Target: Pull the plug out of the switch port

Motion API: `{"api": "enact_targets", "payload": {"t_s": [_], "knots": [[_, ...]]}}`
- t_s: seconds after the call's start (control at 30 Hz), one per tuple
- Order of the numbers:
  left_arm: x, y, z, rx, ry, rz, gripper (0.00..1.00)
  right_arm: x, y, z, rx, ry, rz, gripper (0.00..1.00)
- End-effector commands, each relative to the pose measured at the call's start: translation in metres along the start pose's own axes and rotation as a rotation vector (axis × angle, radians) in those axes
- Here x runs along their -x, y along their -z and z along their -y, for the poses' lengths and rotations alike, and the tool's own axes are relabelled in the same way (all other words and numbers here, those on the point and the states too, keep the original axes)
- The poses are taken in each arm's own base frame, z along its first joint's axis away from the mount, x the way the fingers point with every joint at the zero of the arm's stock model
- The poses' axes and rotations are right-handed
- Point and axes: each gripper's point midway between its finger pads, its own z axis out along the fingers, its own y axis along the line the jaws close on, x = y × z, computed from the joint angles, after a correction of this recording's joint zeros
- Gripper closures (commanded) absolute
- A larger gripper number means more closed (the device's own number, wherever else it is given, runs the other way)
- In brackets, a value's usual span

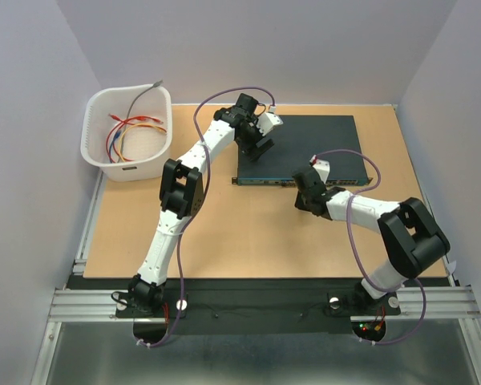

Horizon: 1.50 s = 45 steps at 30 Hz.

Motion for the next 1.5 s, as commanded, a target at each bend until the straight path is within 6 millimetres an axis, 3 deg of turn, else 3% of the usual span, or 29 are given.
{"api": "enact_targets", "payload": {"t_s": [0.0, 0.23, 0.43, 0.53, 0.57, 0.6, 0.7, 0.73, 0.8, 0.83, 0.93, 1.0, 1.03, 1.17, 1.3, 1.47], "knots": [[0.002, 0.016, -0.005, 0.023, -0.023, -0.017, 0.01, -0.011, 0.019, -0.005, 0.043, -0.016, -0.058, 0.97], [0.005, 0.022, -0.002, 0.009, -0.034, -0.012, 0.01, 0.002, 0.043, -0.014, 0.123, 0.02, -0.064, 0.97], [0.02, 0.047, -0.001, 0.013, -0.044, 0.023, 0.01, 0.012, 0.066, -0.016, 0.223, 0.137, -0.024, 0.97], [0.036, 0.079, -0.008, 0.048, -0.031, 0.075, 0.01, 0.03, 0.084, -0.016, 0.269, 0.162, 0.059, 0.97], [0.043, 0.091, -0.01, 0.052, -0.015, 0.104, 0.01, 0.045, 0.094, -0.019, 0.295, 0.15, 0.122, 0.97], [0.056, 0.115, -0.013, 0.077, -0.008, 0.152, 0.01, 0.054, 0.099, -0.021, 0.308, 0.163, 0.159, 0.97], [0.081, 0.162, -0.019, 0.08, 0.072, 0.283, 0.01, 0.086, 0.117, -0.036, 0.382, 0.153, 0.28, 0.97], [0.098, 0.193, -0.011, 0.045, 0.08, 0.372, 0.01, 0.096, 0.123, -0.04, 0.4, 0.162, 0.32, 0.97], [0.111, 0.227, -0.005, -0.028, 0.138, 0.48, 0.01, 0.118, 0.134, -0.054, 0.46, 0.155, 0.412, 0.97], [0.116, 0.256, -0.01, -0.054, 0.219, 0.555, 0.01, 0.127, 0.138, -0.061, 0.483, 0.163, 0.443, 0.97], [0.13, 0.302, 0.013, -0.229, 0.287, 0.685, 0.01, 0.152, 0.154, -0.079, 0.558, 0.152, 0.536, 0.97], [0.131, 0.306, 0.032, -0.293, 0.294, 0.689, 0.01, 0.167, 0.161, -0.089, 0.596, 0.138, 0.595, 0.97], [0.129, 0.292, 0.048, -0.331, 0.316, 0.655, 0.01, 0.173, 0.166, -0.093, 0.611, 0.131, 0.619, 0.98], [0.14, 0.28, 0.073, -0.36, 0.335, 0.647, 0.01, 0.186, 0.175, -0.114, 0.7, 0.122, 0.667, 0.98], [0.152, 0.277, 0.076, -0.387, 0.36, 0.673, 0.01, 0.195, 0.182, -0.126, 0.749, 0.117, 0.689, 0.98], [0.16, 0.255, 0.077, -0.333, 0.376, 0.657, 0.01, 0.199, 0.187, -0.135, 0.793, 0.108, 0.696, 0.98]]}}
